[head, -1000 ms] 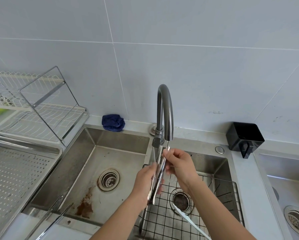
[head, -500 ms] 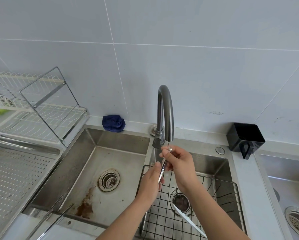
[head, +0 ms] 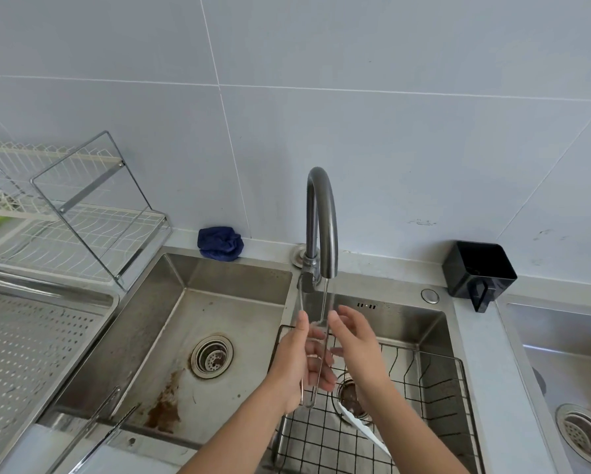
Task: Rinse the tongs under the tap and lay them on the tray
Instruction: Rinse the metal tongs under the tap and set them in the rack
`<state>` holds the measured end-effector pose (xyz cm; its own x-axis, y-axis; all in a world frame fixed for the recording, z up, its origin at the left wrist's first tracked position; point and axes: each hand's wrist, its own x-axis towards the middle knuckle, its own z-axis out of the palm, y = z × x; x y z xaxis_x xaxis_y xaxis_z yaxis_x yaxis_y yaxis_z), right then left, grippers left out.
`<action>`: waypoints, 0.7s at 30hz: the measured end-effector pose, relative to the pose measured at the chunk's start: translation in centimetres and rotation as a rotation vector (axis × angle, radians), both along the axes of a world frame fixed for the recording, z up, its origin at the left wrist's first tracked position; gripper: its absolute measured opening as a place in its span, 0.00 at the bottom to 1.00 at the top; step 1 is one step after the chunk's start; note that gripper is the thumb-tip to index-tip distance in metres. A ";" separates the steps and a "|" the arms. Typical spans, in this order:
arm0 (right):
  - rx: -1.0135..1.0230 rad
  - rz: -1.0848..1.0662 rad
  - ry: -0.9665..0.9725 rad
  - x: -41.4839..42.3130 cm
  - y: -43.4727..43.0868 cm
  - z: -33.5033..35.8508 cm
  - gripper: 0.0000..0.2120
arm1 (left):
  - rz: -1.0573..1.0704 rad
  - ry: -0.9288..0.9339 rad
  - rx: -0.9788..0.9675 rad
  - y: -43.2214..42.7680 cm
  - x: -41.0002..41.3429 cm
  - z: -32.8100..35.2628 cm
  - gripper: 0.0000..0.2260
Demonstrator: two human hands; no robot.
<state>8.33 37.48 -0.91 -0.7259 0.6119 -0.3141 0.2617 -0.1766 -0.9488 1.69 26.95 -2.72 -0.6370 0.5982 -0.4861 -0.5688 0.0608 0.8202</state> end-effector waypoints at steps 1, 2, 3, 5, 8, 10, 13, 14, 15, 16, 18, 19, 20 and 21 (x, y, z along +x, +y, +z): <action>-0.098 0.068 0.039 0.0 0.1 0.2 0.08 | -0.040 0.027 -0.013 0.2 0.3 0.1 0.30; -0.131 0.097 0.073 0.0 0.1 0.4 0.08 | -0.061 0.054 -0.022 0.4 0.4 0.2 0.27; -0.109 0.092 0.093 0.1 0.1 0.5 0.09 | -0.053 0.064 -0.029 0.7 0.5 0.2 0.25; 0.011 0.060 0.109 0.1 0.1 0.6 0.10 | 0.028 0.082 -0.051 1.3 0.5 0.2 0.20; 0.249 0.085 0.052 0.0 0.2 0.6 0.14 | 0.104 0.348 -0.218 2.1 0.1 0.1 0.14; 0.398 0.111 -0.023 0.0 0.2 0.8 0.15 | 0.100 0.529 -0.314 2.6 -0.1 0.2 0.07; 0.469 0.142 -0.053 0.1 -0.1 0.9 0.14 | 0.095 0.638 -0.342 3.5 -0.6 0.8 0.09; 0.481 0.157 -0.062 0.2 -0.2 0.8 0.14 | 0.085 0.681 -0.351 3.7 -0.9 1.0 0.10; 0.493 0.172 -0.066 0.3 -0.2 0.8 0.14 | 0.080 0.726 -0.355 3.8 -1.3 1.0 0.11; 0.507 0.188 -0.074 0.5 -0.1 0.7 0.15 | 0.078 0.757 -0.357 3.9 -1.7 1.3 0.12; 0.544 0.217 -0.088 0.8 -0.1 0.8 0.15 | 0.055 0.784 -0.327 3.9 -2.5 1.4 0.14; 0.554 0.220 -0.081 0.8 0.0 0.9 0.16 | 0.030 0.796 -0.315 3.9 -2.9 1.4 0.15; 0.543 0.208 -0.067 0.8 0.0 0.9 0.16 | 0.006 0.805 -0.315 3.9 -3.2 1.5 0.16; 0.514 0.187 -0.048 0.7 0.1 1.1 0.17 | -0.004 0.814 -0.320 4.0 -3.4 1.5 0.14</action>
